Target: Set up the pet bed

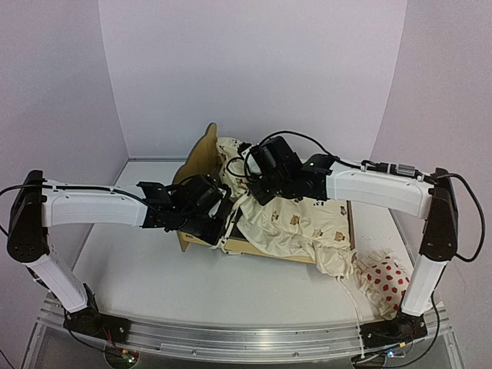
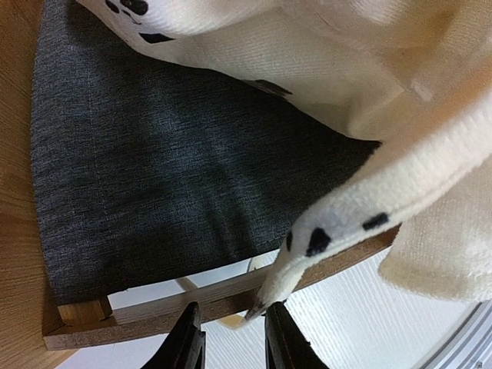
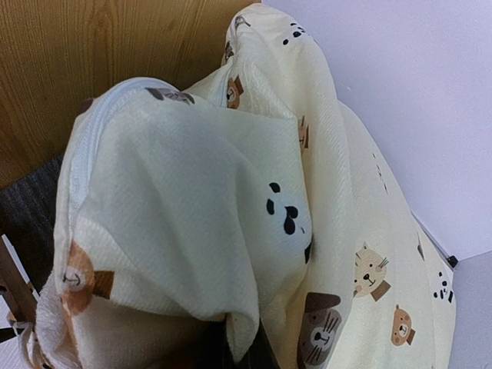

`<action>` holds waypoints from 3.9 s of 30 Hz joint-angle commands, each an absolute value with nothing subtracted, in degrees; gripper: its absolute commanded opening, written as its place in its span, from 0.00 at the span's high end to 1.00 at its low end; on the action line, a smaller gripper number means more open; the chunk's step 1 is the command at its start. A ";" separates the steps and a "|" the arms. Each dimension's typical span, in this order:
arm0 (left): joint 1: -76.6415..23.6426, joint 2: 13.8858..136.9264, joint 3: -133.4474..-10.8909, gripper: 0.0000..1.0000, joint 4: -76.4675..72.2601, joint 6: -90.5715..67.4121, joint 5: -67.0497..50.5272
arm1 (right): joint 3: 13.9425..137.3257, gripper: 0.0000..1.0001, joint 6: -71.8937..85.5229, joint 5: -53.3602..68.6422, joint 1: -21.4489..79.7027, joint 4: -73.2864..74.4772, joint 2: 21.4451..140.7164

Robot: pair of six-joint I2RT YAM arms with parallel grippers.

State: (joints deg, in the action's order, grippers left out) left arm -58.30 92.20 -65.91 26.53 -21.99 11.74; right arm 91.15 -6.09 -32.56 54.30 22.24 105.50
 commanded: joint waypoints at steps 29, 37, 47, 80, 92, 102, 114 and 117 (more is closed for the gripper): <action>-58.36 91.99 -72.70 1.00 27.10 -19.42 11.39 | 90.09 1.00 -5.27 -34.33 53.42 24.93 101.12; -58.28 93.07 -72.14 0.99 26.98 -19.77 11.92 | 89.88 1.00 -4.88 -33.91 53.44 25.04 101.14; -58.27 92.31 -77.16 1.00 29.09 -18.24 17.10 | 89.85 1.00 -4.43 -33.05 53.39 25.40 100.56; -57.84 88.45 -81.93 1.00 35.75 -18.30 29.75 | 91.82 1.00 -0.44 -23.88 53.42 26.44 103.59; -57.86 85.99 -76.22 1.00 34.84 -20.99 29.66 | 94.18 1.00 2.28 -21.69 53.41 27.83 107.05; -56.96 85.28 -72.43 1.00 33.03 -22.88 28.95 | 96.61 1.00 2.04 -23.27 53.44 28.97 109.78; -56.78 86.68 -75.19 1.00 31.19 -23.55 19.22 | 97.30 1.00 -1.51 -32.09 53.38 31.03 108.72; -56.94 86.98 -75.83 1.00 30.98 -24.13 17.43 | 96.55 1.00 -1.76 -32.76 53.44 31.17 108.19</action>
